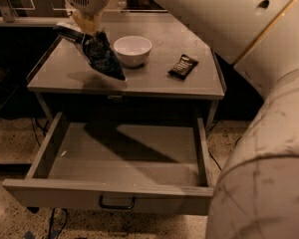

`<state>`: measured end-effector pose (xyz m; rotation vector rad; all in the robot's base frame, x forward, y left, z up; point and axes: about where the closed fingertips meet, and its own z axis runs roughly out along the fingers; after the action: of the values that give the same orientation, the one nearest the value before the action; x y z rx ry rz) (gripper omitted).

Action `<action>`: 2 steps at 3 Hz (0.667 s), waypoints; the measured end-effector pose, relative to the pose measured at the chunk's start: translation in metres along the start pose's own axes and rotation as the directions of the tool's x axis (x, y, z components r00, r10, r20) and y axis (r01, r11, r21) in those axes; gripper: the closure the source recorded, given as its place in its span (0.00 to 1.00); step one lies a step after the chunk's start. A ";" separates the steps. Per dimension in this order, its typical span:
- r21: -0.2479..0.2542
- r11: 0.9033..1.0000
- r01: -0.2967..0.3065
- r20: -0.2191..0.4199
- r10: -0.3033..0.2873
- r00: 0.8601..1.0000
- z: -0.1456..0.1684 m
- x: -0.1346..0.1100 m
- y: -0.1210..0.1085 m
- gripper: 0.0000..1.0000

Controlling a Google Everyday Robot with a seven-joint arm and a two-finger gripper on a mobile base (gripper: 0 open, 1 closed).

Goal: Place blue chip bag into top drawer

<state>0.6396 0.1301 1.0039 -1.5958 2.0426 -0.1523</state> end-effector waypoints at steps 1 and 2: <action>0.027 0.999 -0.022 -0.035 0.023 0.999 -0.010 0.012 0.007 1.00; 0.056 0.996 -0.071 -0.073 0.075 0.995 -0.032 0.033 0.029 1.00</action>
Offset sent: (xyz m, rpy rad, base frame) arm -0.0895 -0.0522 0.0025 -0.0625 -0.0011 -0.2002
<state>0.5948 0.1007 1.0079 -1.5022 2.1321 -0.2410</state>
